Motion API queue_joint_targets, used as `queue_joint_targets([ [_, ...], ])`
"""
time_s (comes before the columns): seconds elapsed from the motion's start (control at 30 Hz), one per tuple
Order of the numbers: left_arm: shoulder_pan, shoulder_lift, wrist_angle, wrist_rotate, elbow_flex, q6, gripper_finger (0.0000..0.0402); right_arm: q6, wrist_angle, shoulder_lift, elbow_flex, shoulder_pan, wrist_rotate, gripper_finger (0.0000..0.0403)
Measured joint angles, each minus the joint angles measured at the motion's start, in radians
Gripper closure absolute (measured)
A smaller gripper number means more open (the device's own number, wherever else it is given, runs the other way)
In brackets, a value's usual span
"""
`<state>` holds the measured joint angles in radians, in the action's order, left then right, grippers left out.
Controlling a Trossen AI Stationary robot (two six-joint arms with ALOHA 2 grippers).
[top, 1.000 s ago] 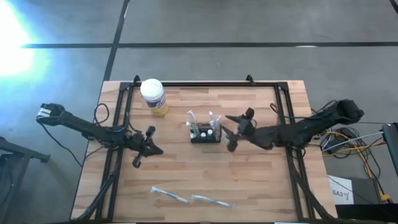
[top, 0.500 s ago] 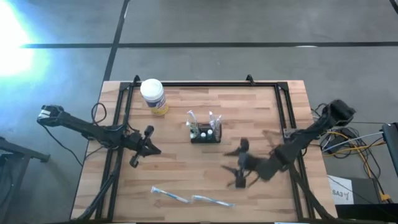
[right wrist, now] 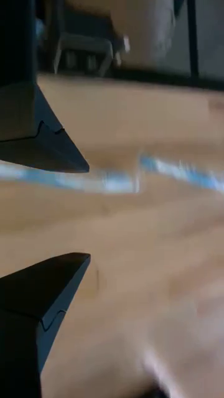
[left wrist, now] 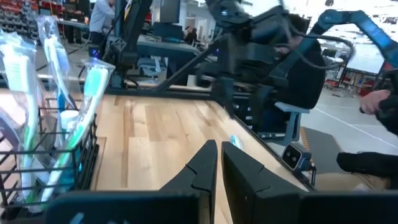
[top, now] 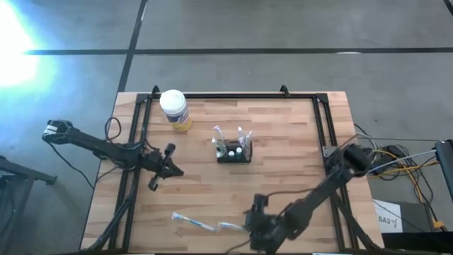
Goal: Pick & Place toothbrushing station
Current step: Put the right blue toothbrush into the wire organizer
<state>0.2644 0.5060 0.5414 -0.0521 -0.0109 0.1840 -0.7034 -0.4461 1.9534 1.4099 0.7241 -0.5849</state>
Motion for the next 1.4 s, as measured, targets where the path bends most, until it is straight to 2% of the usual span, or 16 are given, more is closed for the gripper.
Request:
queue_joint_targets([
  [0.13, 0.000, 0.000, -0.013, 0.000, 0.000, 0.000, 0.0374, -0.044, -0.055, 0.108, 0.135, 0.006, 0.064, 0.0184],
  [0.27, 0.000, 0.000, -0.013, 0.000, 0.000, 0.000, 0.0374, -0.124, -0.223, 0.215, 0.280, 0.003, 0.115, 0.0184],
  [0.5, 0.000, 0.000, -0.025, -0.003, 0.000, 0.000, 0.0374, -0.137, -0.388, 0.351, 0.473, -0.001, 0.115, 0.0184],
  [0.67, 0.000, 0.001, -0.036, -0.003, 0.000, -0.001, 0.0374, -0.136, -0.468, 0.422, 0.556, -0.023, 0.116, 0.0184],
  [1.17, 0.000, 0.000, -0.037, -0.004, 0.000, 0.011, 0.0374, -0.096, -0.514, 0.433, 0.550, -0.080, 0.227, 0.0189],
  [1.3, 0.000, 0.000, -0.037, -0.004, 0.000, 0.031, 0.0374, -0.057, -0.513, 0.433, 0.550, -0.087, 0.233, 0.0222],
  [1.4, 0.000, 0.000, -0.037, -0.004, 0.000, 0.041, 0.0374, -0.038, -0.511, 0.433, 0.550, -0.100, 0.288, 0.0261],
])
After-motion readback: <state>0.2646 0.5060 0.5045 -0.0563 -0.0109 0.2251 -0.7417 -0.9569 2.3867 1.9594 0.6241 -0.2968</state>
